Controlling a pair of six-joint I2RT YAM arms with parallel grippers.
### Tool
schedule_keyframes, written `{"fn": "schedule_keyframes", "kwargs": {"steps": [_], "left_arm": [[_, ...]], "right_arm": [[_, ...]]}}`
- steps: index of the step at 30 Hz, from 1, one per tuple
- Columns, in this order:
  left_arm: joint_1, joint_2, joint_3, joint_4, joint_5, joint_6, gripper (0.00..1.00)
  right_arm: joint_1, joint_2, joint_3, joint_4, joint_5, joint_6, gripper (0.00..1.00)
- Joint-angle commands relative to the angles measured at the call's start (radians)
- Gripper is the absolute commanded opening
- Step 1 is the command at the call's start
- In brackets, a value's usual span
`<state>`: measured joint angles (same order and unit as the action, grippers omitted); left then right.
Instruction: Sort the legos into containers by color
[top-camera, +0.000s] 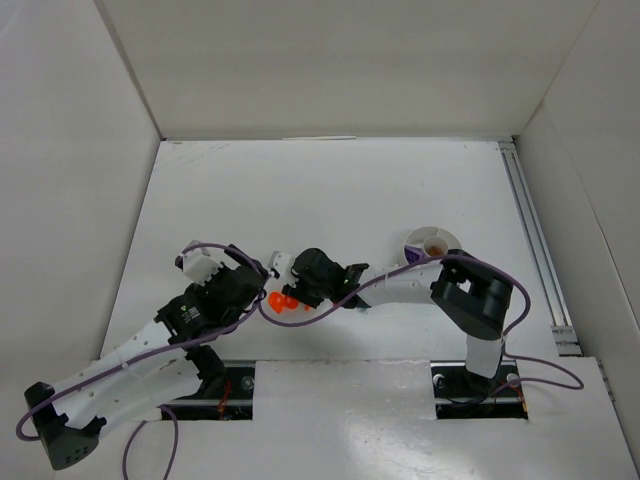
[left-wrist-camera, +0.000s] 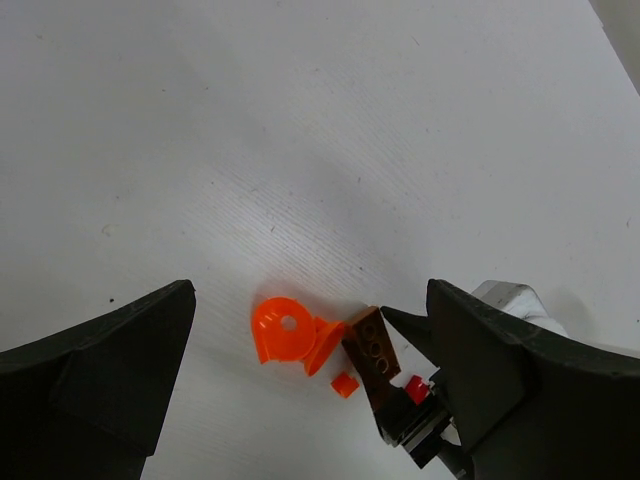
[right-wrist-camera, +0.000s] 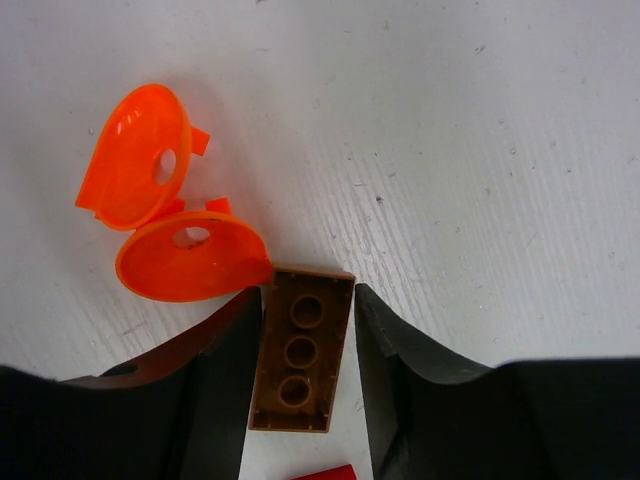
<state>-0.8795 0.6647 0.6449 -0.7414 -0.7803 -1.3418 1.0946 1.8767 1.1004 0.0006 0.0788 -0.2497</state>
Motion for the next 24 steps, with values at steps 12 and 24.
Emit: {"fn": "schedule_keyframes", "kwargs": {"steps": [12, 24], "left_arm": [[0.004, 0.047, 0.029, 0.051, -0.033, 0.055, 1.0], [0.016, 0.134, 0.059, 0.279, 0.056, 0.286, 1.0]], "right_arm": [[0.002, -0.163, -0.008, 0.125, -0.008, -0.14, 0.26], [-0.244, -0.69, -0.299, 0.176, -0.08, -0.237, 0.24]]}}
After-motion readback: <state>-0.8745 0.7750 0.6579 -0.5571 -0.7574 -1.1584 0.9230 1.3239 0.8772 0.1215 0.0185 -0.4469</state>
